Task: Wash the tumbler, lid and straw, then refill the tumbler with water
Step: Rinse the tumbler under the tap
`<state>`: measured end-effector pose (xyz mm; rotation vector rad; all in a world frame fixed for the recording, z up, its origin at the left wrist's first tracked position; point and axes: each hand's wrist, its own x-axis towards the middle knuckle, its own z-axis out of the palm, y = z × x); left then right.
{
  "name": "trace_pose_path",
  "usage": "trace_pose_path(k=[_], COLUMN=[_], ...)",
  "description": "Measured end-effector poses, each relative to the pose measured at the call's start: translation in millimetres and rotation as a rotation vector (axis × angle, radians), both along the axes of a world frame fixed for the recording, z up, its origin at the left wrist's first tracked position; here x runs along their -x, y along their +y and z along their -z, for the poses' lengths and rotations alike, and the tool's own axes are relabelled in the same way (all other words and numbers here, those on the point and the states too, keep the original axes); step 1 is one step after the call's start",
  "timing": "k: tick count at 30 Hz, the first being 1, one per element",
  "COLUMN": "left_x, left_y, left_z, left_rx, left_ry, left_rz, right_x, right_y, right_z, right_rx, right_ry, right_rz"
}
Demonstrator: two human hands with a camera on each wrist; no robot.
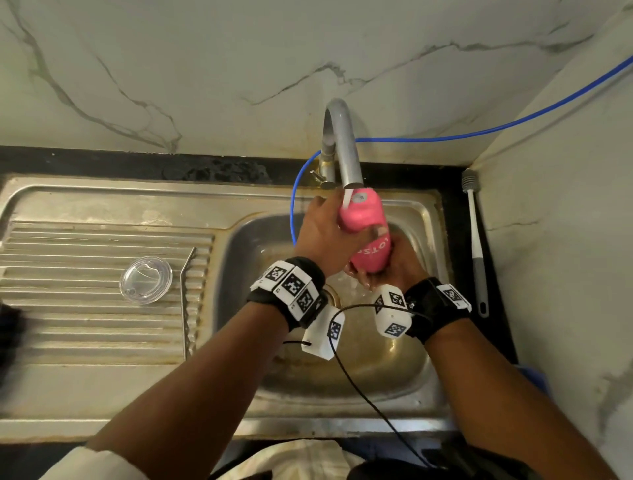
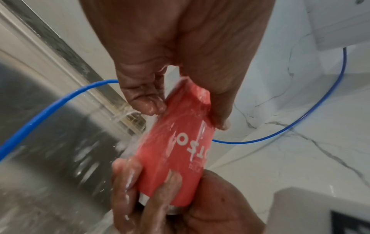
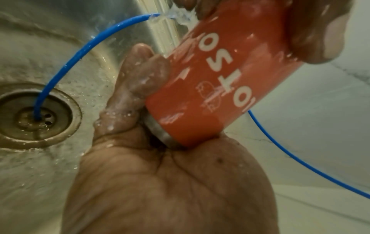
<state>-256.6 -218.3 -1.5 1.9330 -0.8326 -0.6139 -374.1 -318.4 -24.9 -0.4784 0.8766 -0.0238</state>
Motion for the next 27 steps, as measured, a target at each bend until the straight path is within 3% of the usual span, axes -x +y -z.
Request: trace_pose_path(k=[7,11,17,23,27], left_x=[-19.4,-28.3,-28.4,-27.9,-21.2], left_y=[12.4,34.1,55.5,65.5,62.5], left_z=[-1.9,10.4,25.3,34.9,31.3], left_rx=[0.043,0.055,0.059,0.056,0.099], left_ry=[0.184,0.299,0.569,0.817,1.103], left_rz=[-0.108,-0.193,-0.301,-0.361,-0.461], right_x=[-14.3,-25.9,-35.1,-36.6,-30.2], right_y=[-3.1,5.2,17.1,28.2,29.0], right_z=[-0.8,-9.0,-14.3,-21.9,-23.6], right_rx=[-0.052,0.322,0.791,1.303,1.527], right_ry=[0.053,0.133,0.195,0.079,-0.039], right_rz=[0.026,0.037,-0.135,-0.229,-0.296])
